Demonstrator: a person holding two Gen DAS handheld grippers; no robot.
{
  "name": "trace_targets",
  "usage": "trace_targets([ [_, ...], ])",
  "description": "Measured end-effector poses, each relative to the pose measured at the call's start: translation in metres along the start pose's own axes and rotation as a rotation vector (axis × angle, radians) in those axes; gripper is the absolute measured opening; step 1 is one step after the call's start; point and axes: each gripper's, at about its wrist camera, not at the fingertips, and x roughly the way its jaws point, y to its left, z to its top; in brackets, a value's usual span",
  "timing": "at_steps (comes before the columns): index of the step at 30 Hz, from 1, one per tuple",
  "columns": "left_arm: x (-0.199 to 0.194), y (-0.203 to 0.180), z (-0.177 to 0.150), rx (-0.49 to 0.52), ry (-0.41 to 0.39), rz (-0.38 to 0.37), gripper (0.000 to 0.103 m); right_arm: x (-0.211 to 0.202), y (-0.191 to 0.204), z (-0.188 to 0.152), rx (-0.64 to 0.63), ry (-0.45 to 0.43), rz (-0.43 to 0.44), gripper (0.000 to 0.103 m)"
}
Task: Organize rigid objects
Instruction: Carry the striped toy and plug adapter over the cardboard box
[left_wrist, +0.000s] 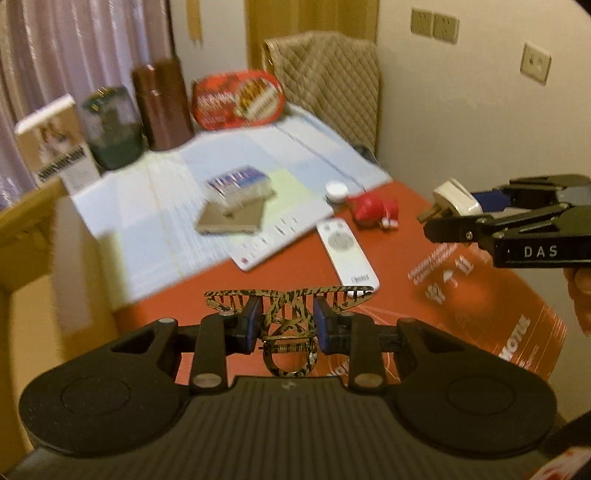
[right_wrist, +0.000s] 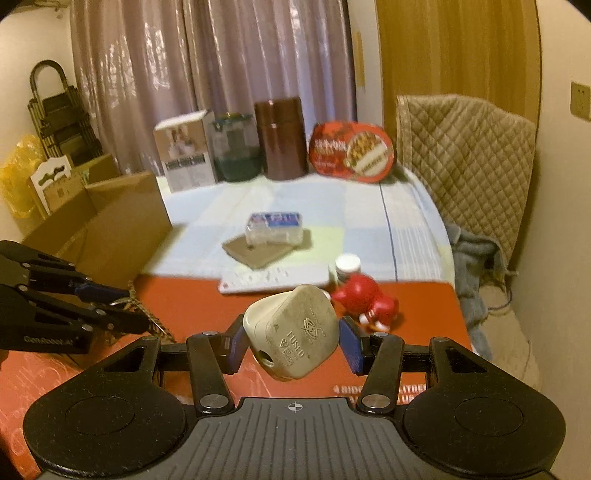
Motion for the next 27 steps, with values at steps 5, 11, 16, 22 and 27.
trace_targets([
  [5, -0.04, 0.018, 0.007, -0.024, -0.066, 0.052, 0.025, -0.017, 0.025, 0.025, -0.013, -0.046, 0.026, 0.049],
  [11, -0.082, 0.046, 0.006, -0.056, -0.118, 0.103, 0.025, -0.029, 0.064, 0.049, -0.026, -0.096, 0.093, 0.049],
  [16, -0.112, 0.079, -0.005, -0.083, -0.129, 0.164, 0.025, -0.023, 0.103, 0.066, -0.037, -0.118, 0.164, 0.049],
  [22, -0.138, 0.129, -0.025, -0.132, -0.12, 0.259, 0.025, 0.001, 0.158, 0.079, -0.034, -0.117, 0.26, 0.049],
  [27, -0.15, 0.165, -0.048, -0.173, -0.093, 0.312, 0.025, 0.036, 0.192, 0.078, -0.014, -0.086, 0.328, 0.049],
])
